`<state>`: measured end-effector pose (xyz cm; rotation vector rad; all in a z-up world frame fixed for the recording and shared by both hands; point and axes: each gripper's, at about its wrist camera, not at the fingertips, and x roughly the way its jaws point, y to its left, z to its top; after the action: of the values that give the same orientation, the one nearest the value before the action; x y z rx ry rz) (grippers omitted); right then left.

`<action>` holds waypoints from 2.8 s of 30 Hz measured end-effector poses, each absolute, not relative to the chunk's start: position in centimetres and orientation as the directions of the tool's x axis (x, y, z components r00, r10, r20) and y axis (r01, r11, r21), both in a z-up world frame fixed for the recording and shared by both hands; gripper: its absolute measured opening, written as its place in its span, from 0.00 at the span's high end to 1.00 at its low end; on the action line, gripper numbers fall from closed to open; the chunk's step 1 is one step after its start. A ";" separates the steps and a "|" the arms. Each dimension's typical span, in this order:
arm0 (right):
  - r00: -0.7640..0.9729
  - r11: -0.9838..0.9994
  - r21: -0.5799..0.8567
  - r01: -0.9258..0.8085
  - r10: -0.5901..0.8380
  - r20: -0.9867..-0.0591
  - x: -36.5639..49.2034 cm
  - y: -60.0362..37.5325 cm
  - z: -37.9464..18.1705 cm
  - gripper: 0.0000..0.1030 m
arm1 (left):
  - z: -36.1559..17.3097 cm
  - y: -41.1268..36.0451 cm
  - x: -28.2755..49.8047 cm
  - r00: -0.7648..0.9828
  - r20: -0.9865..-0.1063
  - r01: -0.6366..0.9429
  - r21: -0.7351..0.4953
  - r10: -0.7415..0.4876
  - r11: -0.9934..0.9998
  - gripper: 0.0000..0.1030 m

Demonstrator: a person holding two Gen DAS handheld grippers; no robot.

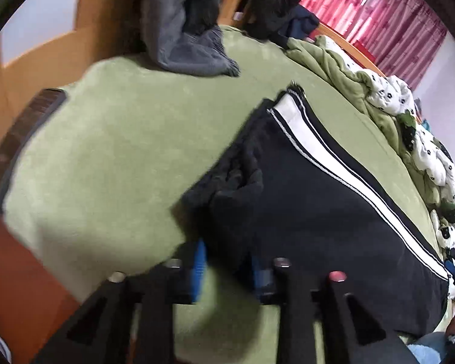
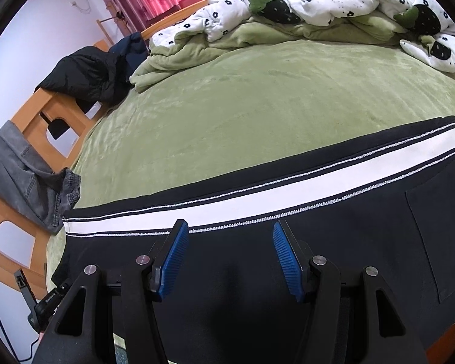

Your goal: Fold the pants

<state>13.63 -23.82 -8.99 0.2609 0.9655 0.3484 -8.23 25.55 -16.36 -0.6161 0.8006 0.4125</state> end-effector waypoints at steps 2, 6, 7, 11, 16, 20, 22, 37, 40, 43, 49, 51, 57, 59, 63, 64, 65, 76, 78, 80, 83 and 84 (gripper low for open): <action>0.517 0.915 0.360 -0.179 0.399 -0.757 13.6 -23.6 -9.1 0.44 | -15.4 25.5 -9.6 0.629 -0.768 -0.568 -0.346 0.123 0.747 0.62; 0.507 0.911 0.364 -0.191 0.410 -0.758 13.7 -23.5 -9.2 0.44 | -13.8 23.0 -10.6 0.658 -0.753 -0.427 -0.363 0.009 0.828 0.62; 0.504 0.912 0.363 -0.192 0.409 -0.761 13.8 -23.4 -9.2 0.44 | -13.6 22.2 -10.5 0.661 -0.751 -0.404 -0.362 -0.006 0.840 0.62; 0.504 0.912 0.364 -0.190 0.409 -0.761 13.8 -23.5 -9.2 0.44 | -12.1 19.4 -9.0 0.670 -0.742 -0.329 -0.337 -0.033 0.882 0.62; 0.503 0.914 0.365 -0.176 0.402 -0.765 13.8 -23.5 -9.3 0.44 | -9.5 18.4 -5.8 0.721 -0.693 -0.293 -0.280 0.019 0.914 0.62; 0.500 0.914 0.368 -0.172 0.403 -0.767 13.8 -23.5 -9.4 0.44 | -8.8 19.8 -1.8 0.726 -0.678 -0.324 -0.191 0.114 0.927 0.62; 0.500 0.914 0.369 -0.170 0.402 -0.767 13.8 -23.5 -9.4 0.44 | -9.0 20.9 0.0 0.709 -0.693 -0.349 -0.184 0.130 0.919 0.63; 0.460 0.913 0.367 -0.179 0.407 -0.789 14.6 -22.7 -10.2 0.44 | -13.5 27.3 10.2 0.596 -0.801 -0.367 -0.211 0.056 0.906 0.59; 0.448 0.920 0.353 -0.171 0.392 -0.804 14.8 -22.6 -10.4 0.44 | -13.8 26.8 10.6 0.612 -0.785 -0.390 -0.191 0.099 0.901 0.77; 0.454 0.923 0.355 -0.151 0.383 -0.804 15.1 -22.8 -10.5 0.44 | -12.6 26.8 9.5 0.663 -0.731 -0.414 -0.179 0.161 0.893 0.81; 0.497 0.934 0.333 -0.133 0.353 -0.793 15.6 -24.7 -9.4 0.44 | -15.0 28.1 9.9 0.603 -0.782 -0.462 -0.180 0.159 0.868 0.81; 0.515 0.950 0.271 -0.154 0.311 -0.798 16.3 -25.1 -9.0 0.44 | -14.8 27.9 9.8 0.604 -0.777 -0.461 -0.161 0.176 0.873 0.78; 0.514 0.950 0.169 -0.264 0.287 -0.808 21.2 -26.9 -12.1 0.45 | -14.5 28.3 9.2 0.617 -0.773 -0.469 -0.212 0.147 0.857 0.70; 0.488 0.949 0.180 -0.260 0.290 -0.823 22.7 -27.4 -14.0 0.51 | -14.1 28.2 8.5 0.621 -0.772 -0.466 -0.226 0.134 0.855 0.70; 0.498 0.957 0.135 -0.258 0.251 -0.830 24.5 -26.7 -17.6 0.53 | -13.1 27.0 6.9 0.612 -0.766 -0.481 -0.164 0.196 0.861 0.68; 0.528 0.960 0.119 -0.254 0.241 -0.815 24.5 -26.5 -18.0 0.51 | -12.7 26.6 6.4 0.617 -0.759 -0.474 -0.148 0.208 0.868 0.68; 0.542 0.960 0.112 -0.256 0.239 -0.806 24.4 -26.3 -18.0 0.50 | -12.4 26.2 6.0 0.620 -0.753 -0.474 -0.135 0.221 0.870 0.68; 0.527 0.961 0.124 -0.248 0.241 -0.815 23.7 -26.1 -15.2 0.48 | -11.2 20.6 1.3 0.652 -0.749 -0.411 -0.219 0.117 0.885 0.60; 0.543 0.957 0.112 -0.266 0.245 -0.803 22.4 -25.7 -13.4 0.48 | -11.5 20.0 -0.4 0.656 -0.748 -0.430 -0.259 0.101 0.865 0.60; 0.560 0.954 0.103 -0.280 0.249 -0.790 21.1 -25.4 -11.8 0.48 | -11.8 19.8 -2.0 0.656 -0.744 -0.457 -0.259 0.127 0.851 0.60; 0.550 0.945 0.116 -0.307 0.275 -0.789 19.2 -24.8 -9.5 0.48 | -12.9 20.2 -4.0 0.633 -0.759 -0.486 -0.238 0.151 0.841 0.60; 0.535 0.940 0.114 -0.323 0.280 -0.797 18.4 -24.5 -8.9 0.48 | -13.3 20.5 -4.6 0.623 -0.767 -0.498 -0.238 0.153 0.834 0.60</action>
<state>18.39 -24.54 -8.90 -0.0491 0.9405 0.3595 -4.57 20.51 -13.31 -0.4588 0.8194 0.3891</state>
